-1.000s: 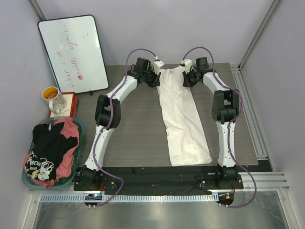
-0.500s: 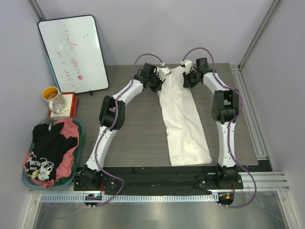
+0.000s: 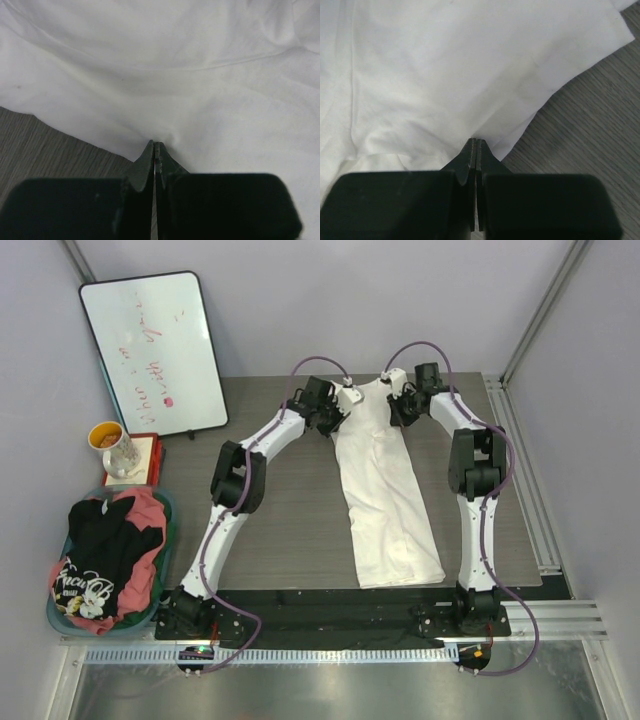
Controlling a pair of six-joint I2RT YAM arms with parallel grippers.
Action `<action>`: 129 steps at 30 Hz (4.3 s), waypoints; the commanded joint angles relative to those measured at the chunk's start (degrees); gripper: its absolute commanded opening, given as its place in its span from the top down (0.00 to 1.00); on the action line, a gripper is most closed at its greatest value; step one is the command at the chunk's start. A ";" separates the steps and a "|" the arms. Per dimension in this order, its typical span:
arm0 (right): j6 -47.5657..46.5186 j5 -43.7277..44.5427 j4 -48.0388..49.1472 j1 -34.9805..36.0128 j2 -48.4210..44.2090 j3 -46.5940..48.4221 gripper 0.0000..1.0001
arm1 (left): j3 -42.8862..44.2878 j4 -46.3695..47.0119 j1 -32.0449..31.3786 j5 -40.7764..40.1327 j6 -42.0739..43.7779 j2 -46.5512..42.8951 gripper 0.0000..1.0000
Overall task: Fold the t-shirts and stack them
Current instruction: Grab the bottom of the folded rectangular tshirt with both arms
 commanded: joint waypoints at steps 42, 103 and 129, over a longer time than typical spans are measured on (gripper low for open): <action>-38.83 3.45 -12.46 -3.12 -45.01 -45.05 0.99 | -35.85 -13.82 -7.76 11.53 31.09 -34.32 1.00; -47.18 -11.50 -21.53 -4.27 -41.42 -43.04 0.99 | -32.15 -0.56 -9.62 -12.00 22.92 -16.22 1.00; -48.06 -10.80 -17.92 0.37 -46.95 -49.36 0.35 | -37.14 -8.30 -3.11 1.52 25.97 -33.15 0.14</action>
